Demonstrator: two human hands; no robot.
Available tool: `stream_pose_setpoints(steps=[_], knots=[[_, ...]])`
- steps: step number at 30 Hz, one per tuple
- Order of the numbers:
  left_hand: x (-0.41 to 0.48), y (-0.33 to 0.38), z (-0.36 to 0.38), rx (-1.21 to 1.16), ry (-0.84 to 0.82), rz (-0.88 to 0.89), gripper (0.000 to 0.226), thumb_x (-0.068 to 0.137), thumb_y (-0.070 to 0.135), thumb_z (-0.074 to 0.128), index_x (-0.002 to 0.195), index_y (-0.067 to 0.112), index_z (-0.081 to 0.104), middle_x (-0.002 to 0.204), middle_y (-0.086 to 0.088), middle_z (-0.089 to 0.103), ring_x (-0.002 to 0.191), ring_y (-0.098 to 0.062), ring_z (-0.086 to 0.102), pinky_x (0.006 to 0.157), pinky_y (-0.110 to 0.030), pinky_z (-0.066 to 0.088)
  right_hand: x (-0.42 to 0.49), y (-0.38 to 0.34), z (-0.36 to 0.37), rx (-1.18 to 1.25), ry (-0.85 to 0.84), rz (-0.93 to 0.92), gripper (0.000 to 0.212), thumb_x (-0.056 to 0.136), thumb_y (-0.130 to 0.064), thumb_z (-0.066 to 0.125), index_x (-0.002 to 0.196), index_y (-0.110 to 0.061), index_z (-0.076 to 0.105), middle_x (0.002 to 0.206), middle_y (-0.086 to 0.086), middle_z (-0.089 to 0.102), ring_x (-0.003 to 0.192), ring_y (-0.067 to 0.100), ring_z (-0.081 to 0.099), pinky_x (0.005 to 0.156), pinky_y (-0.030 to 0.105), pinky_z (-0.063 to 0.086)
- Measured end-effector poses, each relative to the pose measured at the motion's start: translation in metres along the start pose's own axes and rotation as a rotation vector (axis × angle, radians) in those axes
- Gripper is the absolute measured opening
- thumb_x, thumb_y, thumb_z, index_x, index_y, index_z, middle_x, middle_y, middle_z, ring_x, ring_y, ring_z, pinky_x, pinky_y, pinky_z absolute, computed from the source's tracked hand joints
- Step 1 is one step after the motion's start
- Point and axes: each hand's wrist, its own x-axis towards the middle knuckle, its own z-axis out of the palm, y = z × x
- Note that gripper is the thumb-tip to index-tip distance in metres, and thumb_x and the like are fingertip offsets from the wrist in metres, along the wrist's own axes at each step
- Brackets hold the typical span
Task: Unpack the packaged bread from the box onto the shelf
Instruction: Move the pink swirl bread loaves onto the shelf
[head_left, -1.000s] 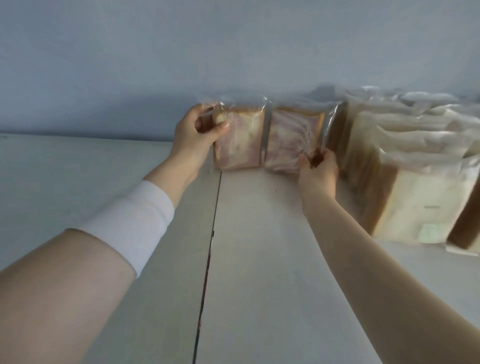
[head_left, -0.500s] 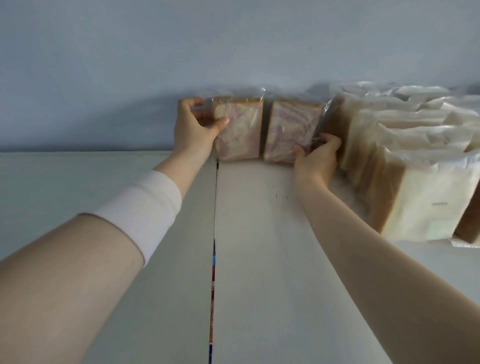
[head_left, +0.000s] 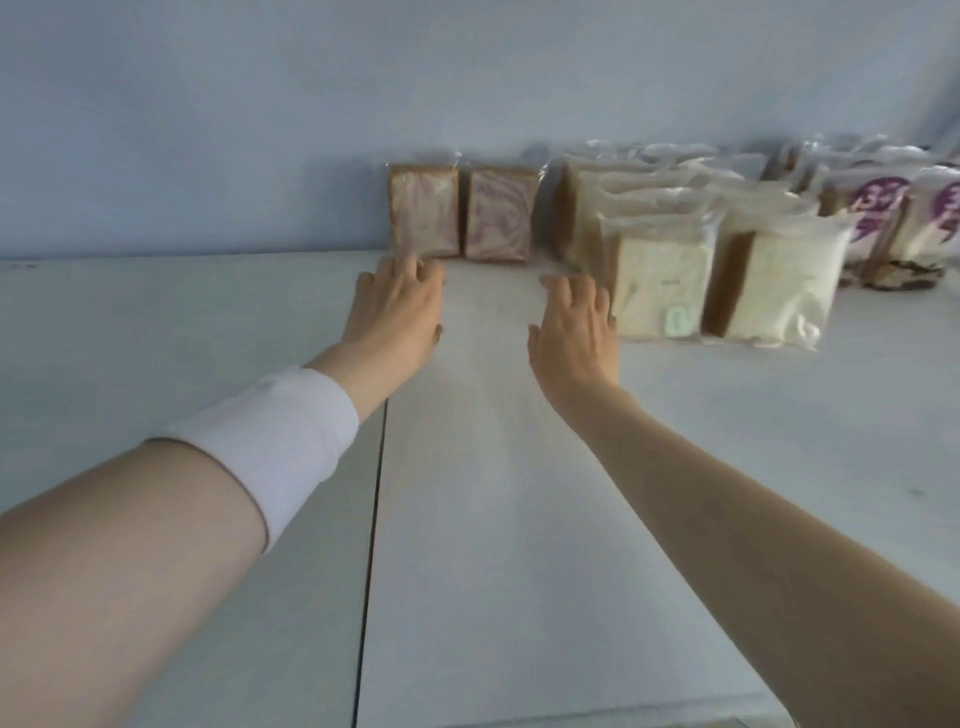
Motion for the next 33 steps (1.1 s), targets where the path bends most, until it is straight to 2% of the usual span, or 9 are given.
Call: stream_pose_setpoints(steps=[3,9,13,16,20,25,29,33], knots=[[-0.04,0.047,-0.021,0.06,-0.039,0.117,0.048,0.084,0.022,0.063,0.125,0.009,0.042,0.127,-0.016,0.044,0.118,-0.035,0.043,0.092,-0.043,0.038,-0.06,0.029,-0.036,-0.114,0.032,0.03,0.048,0.088,-0.007,0.05,0.133,-0.012,0.035,0.136,0.013,0.036,0.123,0.032,0.036,0.095,0.04,0.036],[-0.128,0.168,-0.054,-0.015,-0.095,0.309,0.043,0.087,0.015,0.058,0.125,0.01,0.039,0.127,-0.015,0.042,0.118,-0.033,0.041,0.092,-0.041,0.036,-0.184,0.109,-0.118,-0.174,0.053,0.25,0.048,0.088,-0.009,0.051,0.134,-0.014,0.037,0.135,0.01,0.037,0.122,0.03,0.036,0.089,0.037,0.036],[-0.187,0.288,-0.062,-0.073,-0.07,0.519,0.042,0.086,0.013,0.058,0.124,0.011,0.039,0.125,-0.014,0.044,0.115,-0.032,0.043,0.09,-0.04,0.037,-0.279,0.196,-0.171,-0.236,0.053,0.424,0.046,0.089,-0.01,0.047,0.133,-0.013,0.037,0.136,0.012,0.037,0.124,0.032,0.035,0.093,0.04,0.036],[-0.239,0.397,-0.055,-0.101,-0.082,0.685,0.034,0.089,0.008,0.048,0.122,0.009,0.04,0.123,-0.015,0.046,0.112,-0.033,0.044,0.089,-0.04,0.039,-0.365,0.274,-0.201,-0.283,0.023,0.575,0.042,0.09,-0.011,0.046,0.131,-0.012,0.038,0.133,0.014,0.04,0.122,0.033,0.036,0.096,0.043,0.038],[-0.319,0.535,-0.021,-0.13,-0.183,0.844,0.031,0.092,0.012,0.043,0.123,0.009,0.041,0.126,-0.016,0.045,0.117,-0.034,0.042,0.091,-0.042,0.039,-0.488,0.378,-0.22,-0.329,-0.044,0.789,0.04,0.09,-0.012,0.044,0.13,-0.012,0.04,0.133,0.013,0.041,0.122,0.032,0.037,0.095,0.042,0.038],[-0.401,0.667,0.039,-0.092,-0.372,1.011,0.035,0.089,0.012,0.052,0.122,0.011,0.04,0.127,-0.015,0.045,0.118,-0.033,0.042,0.095,-0.042,0.037,-0.614,0.487,-0.218,-0.312,-0.136,1.124,0.038,0.091,-0.014,0.042,0.128,-0.016,0.042,0.132,0.009,0.042,0.122,0.029,0.037,0.092,0.041,0.039],[-0.431,0.752,0.09,-0.071,-0.464,1.092,0.042,0.089,0.014,0.053,0.127,0.011,0.037,0.13,-0.014,0.045,0.119,-0.031,0.043,0.099,-0.042,0.038,-0.668,0.563,-0.211,-0.266,-0.221,1.316,0.036,0.089,-0.014,0.046,0.125,-0.015,0.043,0.129,0.011,0.043,0.119,0.03,0.039,0.09,0.04,0.041],[-0.431,0.836,0.151,-0.057,-0.54,1.149,0.044,0.09,0.014,0.051,0.131,0.009,0.034,0.132,-0.015,0.045,0.122,-0.031,0.042,0.103,-0.042,0.034,-0.686,0.642,-0.189,-0.218,-0.305,1.408,0.037,0.091,-0.013,0.044,0.128,-0.014,0.04,0.127,0.011,0.043,0.116,0.029,0.04,0.089,0.038,0.044]])
